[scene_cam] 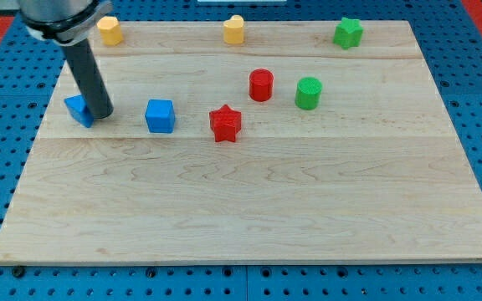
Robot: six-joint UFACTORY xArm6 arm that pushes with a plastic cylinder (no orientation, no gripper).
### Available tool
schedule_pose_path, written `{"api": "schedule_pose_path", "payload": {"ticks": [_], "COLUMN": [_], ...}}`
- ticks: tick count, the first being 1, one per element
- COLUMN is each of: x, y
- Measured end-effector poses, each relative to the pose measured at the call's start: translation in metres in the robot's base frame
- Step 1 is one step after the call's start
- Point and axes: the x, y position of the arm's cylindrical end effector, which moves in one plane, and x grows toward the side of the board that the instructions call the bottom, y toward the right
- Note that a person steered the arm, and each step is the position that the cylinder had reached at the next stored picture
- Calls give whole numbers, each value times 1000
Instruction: Place the cube to the bottom left of the red star
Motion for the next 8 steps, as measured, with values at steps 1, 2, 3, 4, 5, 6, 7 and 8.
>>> {"api": "schedule_pose_path", "payload": {"ticks": [1,2,3,4,5,6,7,8], "x": [1,1,1,1,3,-26,-32,-26], "y": [14,22,30,32,34,74,157,171]}}
